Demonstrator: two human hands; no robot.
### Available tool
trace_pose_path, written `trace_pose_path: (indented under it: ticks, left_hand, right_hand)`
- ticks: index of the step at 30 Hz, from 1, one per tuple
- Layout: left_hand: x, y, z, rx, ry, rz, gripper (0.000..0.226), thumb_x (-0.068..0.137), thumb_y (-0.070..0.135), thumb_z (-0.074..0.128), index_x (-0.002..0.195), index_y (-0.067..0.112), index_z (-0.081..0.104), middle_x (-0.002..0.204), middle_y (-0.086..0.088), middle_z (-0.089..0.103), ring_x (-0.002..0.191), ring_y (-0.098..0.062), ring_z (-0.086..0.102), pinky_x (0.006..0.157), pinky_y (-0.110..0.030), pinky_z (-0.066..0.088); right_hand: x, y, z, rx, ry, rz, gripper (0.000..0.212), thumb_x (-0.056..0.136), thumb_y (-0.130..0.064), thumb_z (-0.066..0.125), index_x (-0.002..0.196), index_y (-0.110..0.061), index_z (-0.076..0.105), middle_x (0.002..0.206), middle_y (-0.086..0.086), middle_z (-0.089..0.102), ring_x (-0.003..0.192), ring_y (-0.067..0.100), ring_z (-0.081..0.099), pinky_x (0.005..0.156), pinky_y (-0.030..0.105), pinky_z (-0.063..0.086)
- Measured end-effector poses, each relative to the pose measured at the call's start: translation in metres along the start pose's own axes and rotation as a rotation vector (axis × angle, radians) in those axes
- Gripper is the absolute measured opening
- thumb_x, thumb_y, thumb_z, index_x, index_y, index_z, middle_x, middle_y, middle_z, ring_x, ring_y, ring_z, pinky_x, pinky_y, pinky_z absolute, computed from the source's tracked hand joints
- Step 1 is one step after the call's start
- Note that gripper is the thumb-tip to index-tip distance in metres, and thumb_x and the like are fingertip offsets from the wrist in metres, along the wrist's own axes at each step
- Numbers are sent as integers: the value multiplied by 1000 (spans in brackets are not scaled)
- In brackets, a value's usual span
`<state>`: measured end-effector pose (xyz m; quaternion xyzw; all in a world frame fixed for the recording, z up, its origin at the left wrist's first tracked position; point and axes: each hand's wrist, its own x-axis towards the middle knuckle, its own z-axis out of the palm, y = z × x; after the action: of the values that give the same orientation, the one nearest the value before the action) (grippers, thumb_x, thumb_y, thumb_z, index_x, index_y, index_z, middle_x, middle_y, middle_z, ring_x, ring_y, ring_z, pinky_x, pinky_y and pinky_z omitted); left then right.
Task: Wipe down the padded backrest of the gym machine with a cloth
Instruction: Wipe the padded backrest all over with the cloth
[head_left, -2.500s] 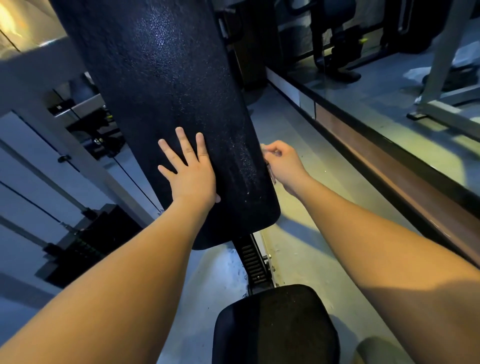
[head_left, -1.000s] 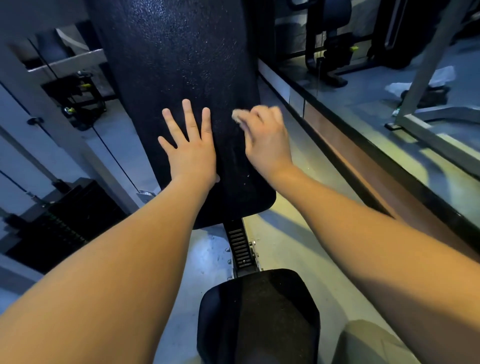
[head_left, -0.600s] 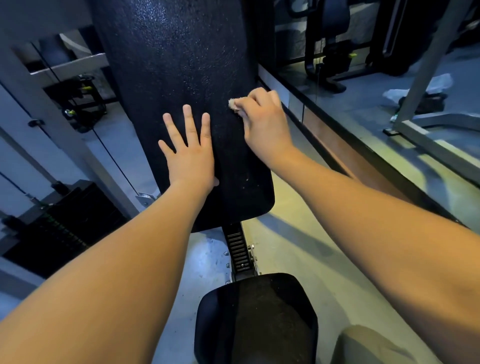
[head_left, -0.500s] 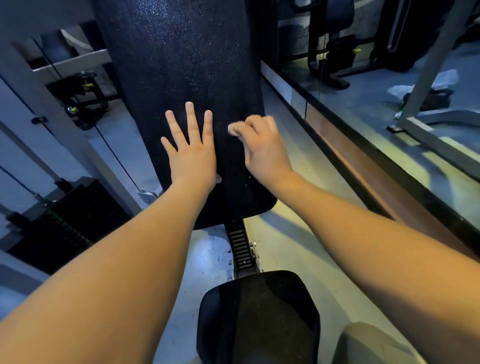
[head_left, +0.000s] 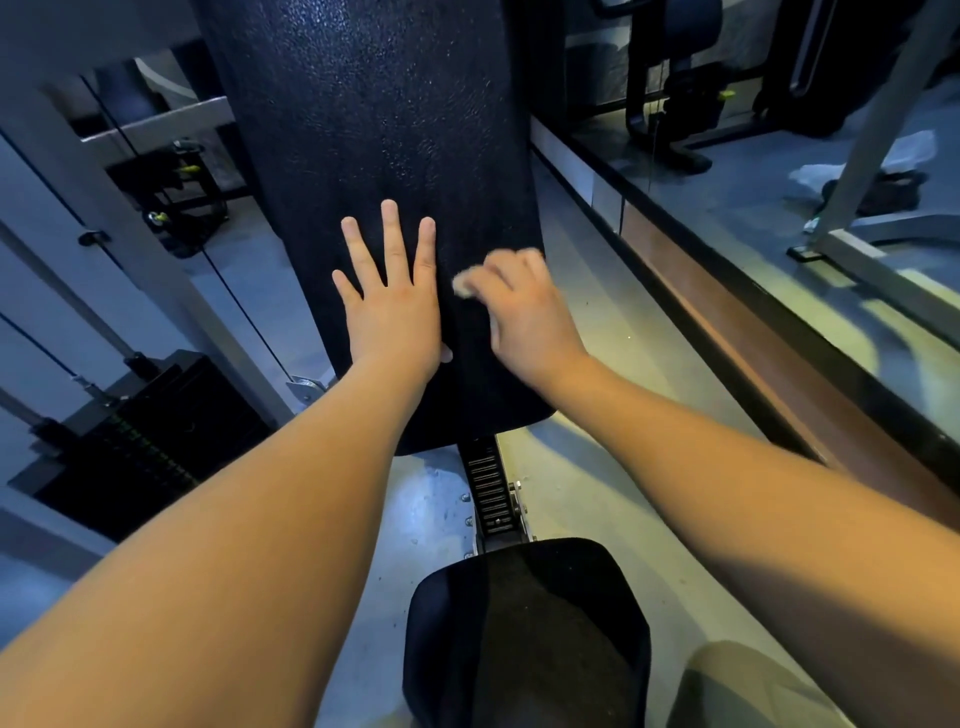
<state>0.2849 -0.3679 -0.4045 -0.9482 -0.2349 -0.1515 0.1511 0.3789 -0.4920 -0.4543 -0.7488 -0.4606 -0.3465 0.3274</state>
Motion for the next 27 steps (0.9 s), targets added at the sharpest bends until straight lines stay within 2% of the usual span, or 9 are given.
trace_pose_path:
  ticks: [5,7,10,12,15,20,22,25,27]
  left_hand:
    - [-1,1,0,-8,-11,-7,146,69,52,86,156,21,-26,159,-15,-38,146,-52,-25,118,-69,15]
    - [-2,2,-3,-13,-16,-6,145,69,52,86,156,21,-26,159,-16,-38,146,-52,-25,117,-69,14]
    - [-3,1,-5,-19,-25,-6,145,69,50,87,156,21,-26,159,-15,-37,146,-52,-25,117,-69,14]
    - [-2,1,-4,-19,-26,-11,145,69,50,87,156,21,-26,160,-15,-37,146,-52,-25,117,-69,14]
    - [-1,2,-3,-12,-32,-10,146,69,50,87,156,20,-27,159,-17,-37,145,-53,-25,117,-70,13]
    - [-4,1,-3,-23,-38,-13,144,71,47,87,155,21,-27,158,-16,-39,145,-52,-27,118,-69,12]
    - [-3,2,-5,-23,-44,-15,144,72,47,86,155,21,-28,158,-15,-40,145,-52,-27,118,-69,12]
    - [-2,3,-7,-15,-42,-18,145,71,49,86,155,21,-27,158,-16,-39,145,-52,-26,118,-69,13]
    - [-3,4,-6,-11,-40,-18,145,70,50,86,156,20,-26,159,-16,-37,146,-52,-25,118,-69,14]
  right_hand:
    - [-84,7,-2,8,-365,-173,50,70,17,70,110,-14,67,106,6,56,93,28,46,64,41,53]
    - [-64,15,-8,-9,-336,-166,42,76,10,73,111,-14,70,104,8,57,91,28,48,63,39,51]
    - [-21,20,-15,-6,-85,-26,27,89,4,63,110,-11,71,103,11,58,92,31,49,71,41,50]
    - [-19,16,-12,-29,-35,41,26,90,4,61,109,-11,70,105,9,58,93,29,47,70,37,48]
    - [-66,6,3,-30,-150,27,42,76,15,62,107,-14,66,104,6,57,92,27,44,69,29,38]
    - [-132,4,1,8,-442,-99,61,60,17,78,109,-18,68,101,3,58,88,25,51,60,30,46]
    - [-108,9,-12,16,-403,-90,53,70,12,75,112,-18,69,101,5,57,90,26,51,58,32,48]
    - [-45,19,-26,3,-109,30,35,87,5,59,112,-16,71,101,9,57,91,30,49,67,37,48]
    - [-27,22,-24,-11,-16,119,34,89,5,56,111,-16,71,101,8,57,92,30,48,70,37,48]
